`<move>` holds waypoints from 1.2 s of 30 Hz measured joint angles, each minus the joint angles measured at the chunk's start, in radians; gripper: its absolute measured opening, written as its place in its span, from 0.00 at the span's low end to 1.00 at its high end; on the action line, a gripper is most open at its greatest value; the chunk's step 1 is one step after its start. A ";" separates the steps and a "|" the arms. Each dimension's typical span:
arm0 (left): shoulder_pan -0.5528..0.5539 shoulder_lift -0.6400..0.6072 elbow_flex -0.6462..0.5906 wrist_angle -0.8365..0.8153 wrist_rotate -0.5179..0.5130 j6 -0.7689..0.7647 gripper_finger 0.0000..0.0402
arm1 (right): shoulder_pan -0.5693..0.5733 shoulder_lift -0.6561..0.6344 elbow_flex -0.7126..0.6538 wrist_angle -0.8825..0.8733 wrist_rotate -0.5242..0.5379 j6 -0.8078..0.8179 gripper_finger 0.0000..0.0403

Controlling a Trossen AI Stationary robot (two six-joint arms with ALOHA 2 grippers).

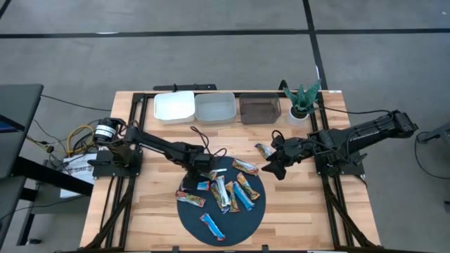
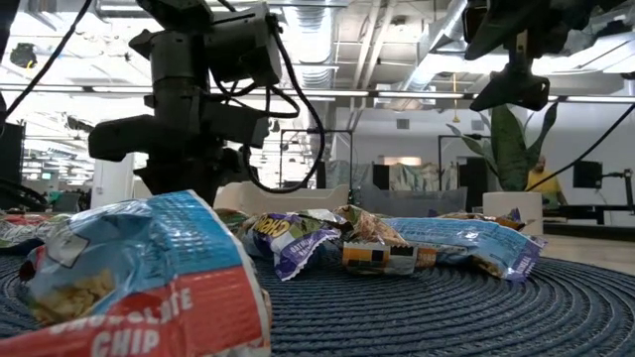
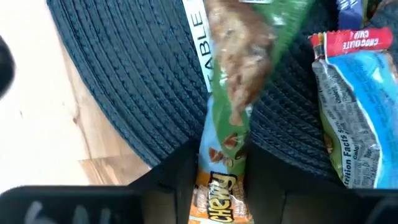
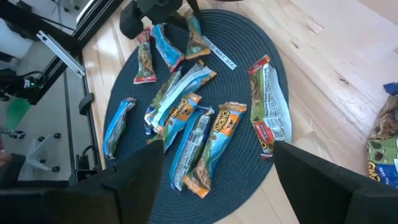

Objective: Pick and place Granola Bars by type
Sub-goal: Put the orange granola bar into the white bin

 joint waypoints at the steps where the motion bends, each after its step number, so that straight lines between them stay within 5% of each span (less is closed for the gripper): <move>1: 0.000 0.000 0.007 0.002 0.000 0.000 0.24 | 0.000 0.000 0.000 0.001 0.000 0.000 0.73; 11: 0.039 -0.030 0.100 -0.069 0.000 -0.133 0.12 | 0.000 0.000 0.000 0.002 0.000 -0.001 0.73; 16: 0.106 -0.117 0.127 -0.055 -0.112 -0.246 0.13 | 0.000 0.000 0.000 0.007 0.000 -0.001 0.73; 22: 0.261 -0.266 0.135 -0.071 -0.262 -0.408 0.12 | 0.000 0.000 0.000 0.017 0.000 -0.001 0.73; 36: 0.698 -0.393 0.136 -0.397 -0.330 -0.434 0.12 | 0.000 0.000 0.000 0.024 0.000 0.000 0.73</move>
